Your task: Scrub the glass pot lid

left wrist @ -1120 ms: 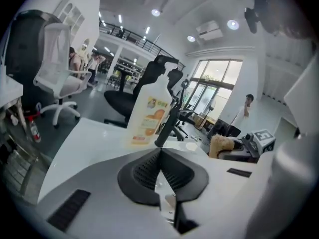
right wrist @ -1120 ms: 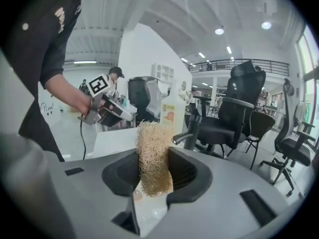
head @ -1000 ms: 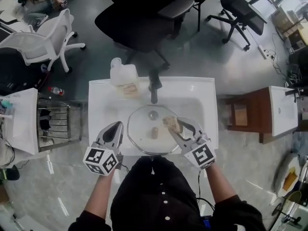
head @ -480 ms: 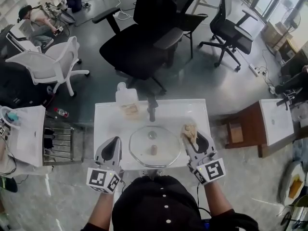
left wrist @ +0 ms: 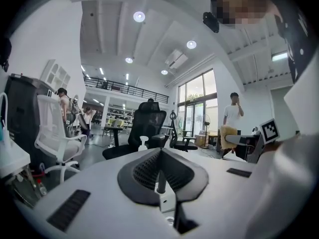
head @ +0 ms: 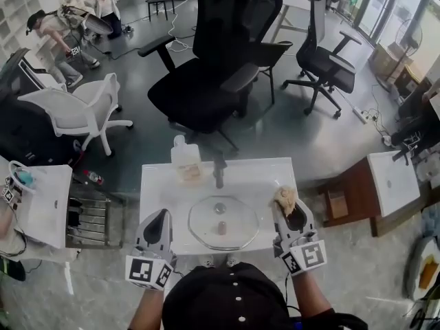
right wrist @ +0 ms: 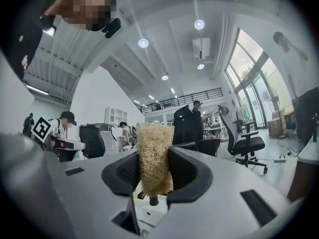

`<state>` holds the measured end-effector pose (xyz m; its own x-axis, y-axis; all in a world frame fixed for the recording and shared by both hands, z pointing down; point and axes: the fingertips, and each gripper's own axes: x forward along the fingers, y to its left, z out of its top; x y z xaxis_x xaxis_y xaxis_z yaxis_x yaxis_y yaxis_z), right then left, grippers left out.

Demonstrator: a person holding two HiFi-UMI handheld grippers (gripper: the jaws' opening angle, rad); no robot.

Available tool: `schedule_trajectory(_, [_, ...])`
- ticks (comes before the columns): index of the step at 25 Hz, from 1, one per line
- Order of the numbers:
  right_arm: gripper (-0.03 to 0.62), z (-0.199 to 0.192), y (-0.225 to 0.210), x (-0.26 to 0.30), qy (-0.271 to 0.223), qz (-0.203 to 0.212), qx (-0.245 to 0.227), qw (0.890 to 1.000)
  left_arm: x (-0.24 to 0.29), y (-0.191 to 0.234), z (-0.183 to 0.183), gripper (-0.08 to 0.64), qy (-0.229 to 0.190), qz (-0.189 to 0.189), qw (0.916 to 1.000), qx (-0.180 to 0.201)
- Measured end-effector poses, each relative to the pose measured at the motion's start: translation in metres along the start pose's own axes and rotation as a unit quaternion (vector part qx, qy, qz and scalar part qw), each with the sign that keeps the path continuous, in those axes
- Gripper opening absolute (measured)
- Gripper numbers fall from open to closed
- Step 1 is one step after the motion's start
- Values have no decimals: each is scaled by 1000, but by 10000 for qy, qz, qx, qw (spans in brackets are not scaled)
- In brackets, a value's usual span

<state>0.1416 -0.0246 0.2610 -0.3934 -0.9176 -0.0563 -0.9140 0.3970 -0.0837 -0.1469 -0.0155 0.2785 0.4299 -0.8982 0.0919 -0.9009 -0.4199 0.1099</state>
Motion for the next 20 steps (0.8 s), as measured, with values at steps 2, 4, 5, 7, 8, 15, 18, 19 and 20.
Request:
schedule_trajectory(2, [149, 2, 2, -1, -32, -3, -34, 10000, -1, 1, -2, 25, 44, 30, 10000, -53])
schedule_trajectory(4, [149, 4, 3, 1, -52, -7, -77, 10000, 1, 2, -4, 25, 92, 52, 9999, -53])
schedule_trajectory(5, [149, 4, 4, 1, -58, -8, -94, 9999, 2, 2, -5, 25, 102, 54, 9999, -46])
schedule_trajectory(7, [147, 5, 5, 3, -63, -13, -140, 9999, 3, 1, -6, 25, 104, 35, 9999, -27])
schedule_trajectory(8, [147, 6, 6, 4, -66, -14, -158, 9999, 4, 1, -6, 25, 98, 17, 9999, -8])
schedule_trajectory(15, [147, 13, 7, 6, -104, -47, -158, 9998, 7, -3, -2, 25, 99, 7, 9999, 45])
schedule_trajectory(18, [147, 14, 7, 6, -113, -50, -177, 9998, 7, -2, -3, 25, 103, 18, 9999, 45])
schedule_trajectory(19, [147, 14, 8, 6, -117, -45, -192, 9997, 7, -3, -5, 25, 97, 13, 9999, 39])
schedule_trajectory(20, [147, 14, 9, 7, -124, -36, -210, 9997, 8, -3, -6, 25, 94, 8, 9999, 37])
